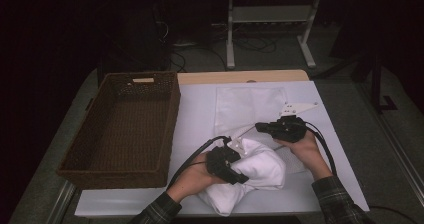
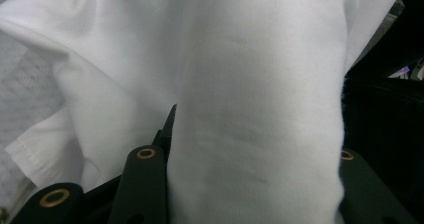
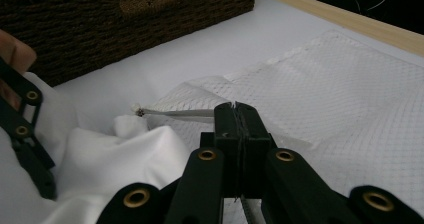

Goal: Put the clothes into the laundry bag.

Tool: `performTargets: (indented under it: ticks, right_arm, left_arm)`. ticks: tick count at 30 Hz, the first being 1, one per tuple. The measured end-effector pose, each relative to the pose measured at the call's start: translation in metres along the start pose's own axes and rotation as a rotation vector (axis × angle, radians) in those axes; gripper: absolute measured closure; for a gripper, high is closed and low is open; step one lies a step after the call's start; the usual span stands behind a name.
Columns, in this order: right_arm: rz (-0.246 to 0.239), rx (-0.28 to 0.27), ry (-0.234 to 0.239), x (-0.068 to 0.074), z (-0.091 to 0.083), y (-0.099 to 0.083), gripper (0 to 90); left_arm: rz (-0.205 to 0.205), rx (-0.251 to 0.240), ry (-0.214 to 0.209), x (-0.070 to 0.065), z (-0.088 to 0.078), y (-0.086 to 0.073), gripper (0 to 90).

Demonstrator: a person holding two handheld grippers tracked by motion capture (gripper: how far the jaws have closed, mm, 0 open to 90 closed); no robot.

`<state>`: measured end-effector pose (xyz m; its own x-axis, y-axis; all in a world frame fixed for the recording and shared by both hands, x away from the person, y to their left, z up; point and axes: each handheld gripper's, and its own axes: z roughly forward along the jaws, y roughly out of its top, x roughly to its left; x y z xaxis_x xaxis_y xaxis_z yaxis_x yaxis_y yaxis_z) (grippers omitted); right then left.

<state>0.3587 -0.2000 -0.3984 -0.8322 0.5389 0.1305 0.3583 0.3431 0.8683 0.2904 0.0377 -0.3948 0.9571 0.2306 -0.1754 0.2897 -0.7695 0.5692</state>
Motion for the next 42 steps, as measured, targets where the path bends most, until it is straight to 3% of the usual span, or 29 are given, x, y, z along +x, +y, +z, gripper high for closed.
performTargets:
  ticks: [1, 9, 10, 21, 26, 35, 42]
  right_arm:
    - [0.002, -0.002, 0.000, 0.000, -0.002, 0.000, 88.7]
    - [0.002, -0.006, -0.003, 0.000, -0.004, 0.000, 88.7]
    - [0.002, -0.006, -0.003, 0.000, -0.004, 0.000, 88.7]
    - [-0.002, -0.025, -0.006, 0.003, -0.009, 0.003, 88.7]
    - [-0.006, -0.026, -0.002, 0.005, -0.008, 0.004, 88.7]
    - [-0.003, -0.027, -0.002, 0.007, -0.007, 0.005, 88.7]
    - [-0.002, -0.045, -0.001, 0.010, -0.011, 0.010, 88.7]
  left_arm:
    - [0.001, 0.003, -0.006, 0.009, 0.006, 0.011, 55.7]
    - [-0.029, -0.006, 0.010, 0.020, 0.005, 0.015, 55.6]
    - [-0.057, -0.009, 0.044, 0.028, -0.002, 0.010, 55.6]
    - [-0.143, -0.003, 0.159, 0.046, -0.023, -0.005, 55.6]
    - [-0.181, -0.005, 0.186, 0.054, -0.028, -0.013, 55.6]
    - [-0.187, 0.019, 0.208, 0.053, -0.018, -0.012, 55.5]
    - [-0.205, 0.008, 0.214, 0.052, -0.014, -0.004, 55.4]
